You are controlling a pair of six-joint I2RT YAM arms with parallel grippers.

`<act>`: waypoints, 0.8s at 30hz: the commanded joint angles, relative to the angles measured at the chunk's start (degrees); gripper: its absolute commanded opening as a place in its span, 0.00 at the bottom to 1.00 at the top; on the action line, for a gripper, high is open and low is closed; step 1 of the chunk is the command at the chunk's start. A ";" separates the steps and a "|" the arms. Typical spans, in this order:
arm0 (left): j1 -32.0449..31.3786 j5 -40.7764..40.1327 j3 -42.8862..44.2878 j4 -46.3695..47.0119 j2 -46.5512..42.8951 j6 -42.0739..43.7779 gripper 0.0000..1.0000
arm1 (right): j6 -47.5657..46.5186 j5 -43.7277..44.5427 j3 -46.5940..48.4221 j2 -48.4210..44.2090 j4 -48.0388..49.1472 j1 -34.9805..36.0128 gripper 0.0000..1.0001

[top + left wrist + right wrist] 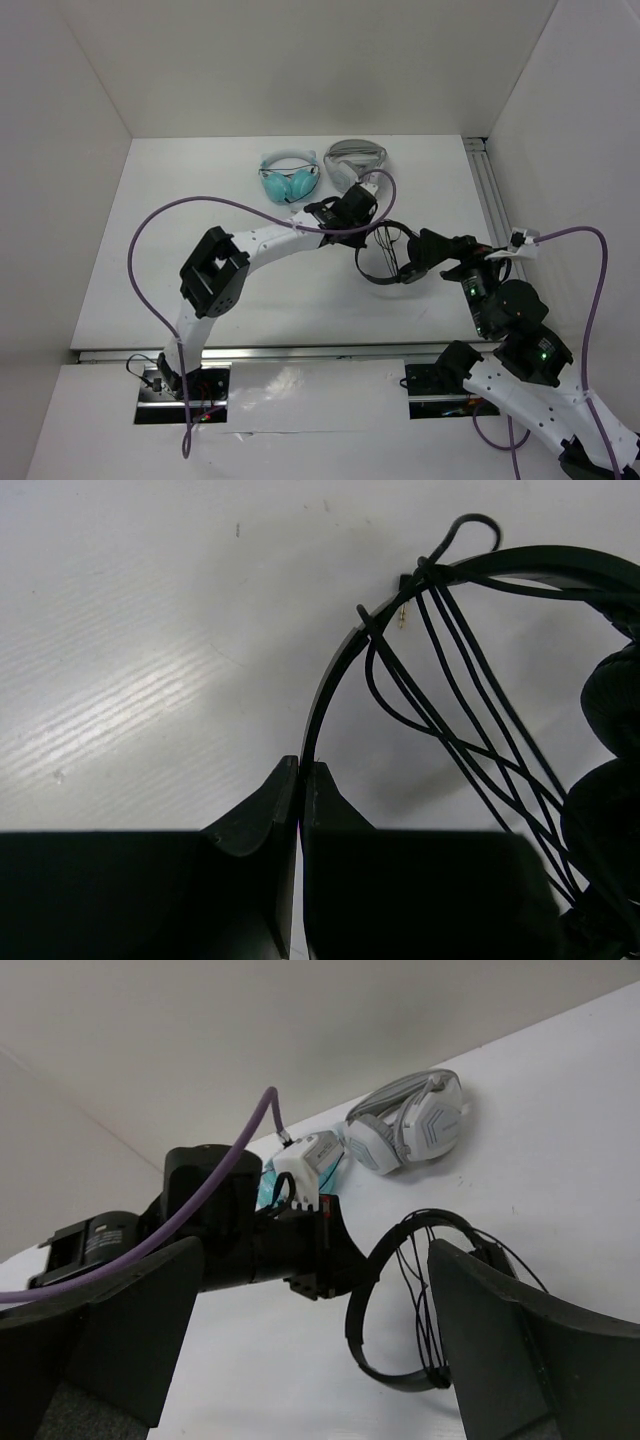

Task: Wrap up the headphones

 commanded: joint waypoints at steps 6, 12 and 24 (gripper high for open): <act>5.65 4.17 9.57 2.99 8.47 -1.31 0.00 | -0.19 -1.65 0.45 1.40 0.01 -0.31 1.00; 9.43 8.13 17.30 4.84 15.60 -0.70 0.02 | -0.80 -3.59 -0.07 1.40 1.06 -0.31 1.00; 10.85 10.69 20.92 0.89 19.49 -2.37 0.25 | -1.33 -5.87 -1.65 1.93 2.82 -0.31 1.00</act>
